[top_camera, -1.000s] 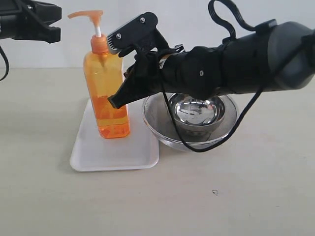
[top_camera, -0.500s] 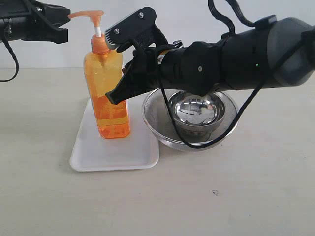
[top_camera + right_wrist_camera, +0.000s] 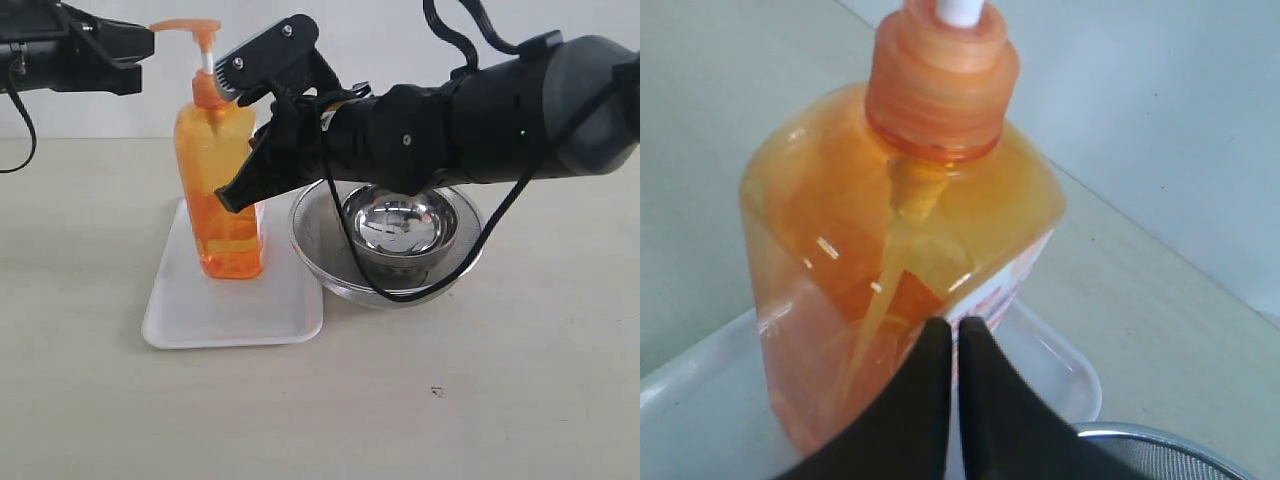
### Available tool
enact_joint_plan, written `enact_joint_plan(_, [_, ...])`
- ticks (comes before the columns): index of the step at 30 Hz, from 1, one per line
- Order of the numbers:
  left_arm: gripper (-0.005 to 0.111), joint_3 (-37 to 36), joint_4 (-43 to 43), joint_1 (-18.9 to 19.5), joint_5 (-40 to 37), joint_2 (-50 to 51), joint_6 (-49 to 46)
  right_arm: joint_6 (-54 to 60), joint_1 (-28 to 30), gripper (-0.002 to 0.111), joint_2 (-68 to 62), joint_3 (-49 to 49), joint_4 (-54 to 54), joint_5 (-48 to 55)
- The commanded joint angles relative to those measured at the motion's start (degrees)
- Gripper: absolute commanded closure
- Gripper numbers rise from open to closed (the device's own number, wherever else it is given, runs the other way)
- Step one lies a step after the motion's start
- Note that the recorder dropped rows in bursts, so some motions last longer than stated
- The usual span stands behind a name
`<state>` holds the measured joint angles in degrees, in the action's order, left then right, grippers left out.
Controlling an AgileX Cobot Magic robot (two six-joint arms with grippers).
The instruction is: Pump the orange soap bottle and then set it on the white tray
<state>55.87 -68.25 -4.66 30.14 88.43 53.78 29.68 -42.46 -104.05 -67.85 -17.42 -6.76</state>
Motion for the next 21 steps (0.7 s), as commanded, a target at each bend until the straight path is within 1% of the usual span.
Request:
enact_joint_plan(1, [0.102,0.51,-0.14,-0.07,-3.11,-0.11,0.57,0.23,-0.04,0.107,-0.01,-0.31,0.2,-0.27])
enact_joint_plan(3, [0.102,0.51,-0.14,-0.07,-4.91,-0.11,-0.27,0.23,-0.04,0.107,-0.01,-0.31,0.2,-0.27])
enact_joint_plan(5, [0.102,0.51,0.42,-0.07,-5.12,-0.11,-2.41,0.23,-0.04,0.107,-0.01,-0.31,0.2,-0.27])
enact_joint_plan(9, [0.102,0.51,5.14,-0.07,-6.14,-0.11,-5.12,0.12,-0.04,0.107,-0.01,-0.31,0.2,-0.17])
enact_joint_plan(11, [0.102,0.51,6.58,-0.07,-5.75,-0.11,-7.17,0.12,-0.04,0.107,-0.01,-0.31,0.2,-0.06])
enact_joint_plan(15, [0.102,0.62,12.48,-0.07,-4.26,-0.01,-11.57,0.12,-0.04,0.107,-0.01,-0.31,0.2,0.06])
enact_joint_plan(21, [0.102,1.96,12.6,-0.07,-1.17,-0.01,-12.22,0.12,-0.04,0.107,-0.01,-0.31,0.2,0.15])
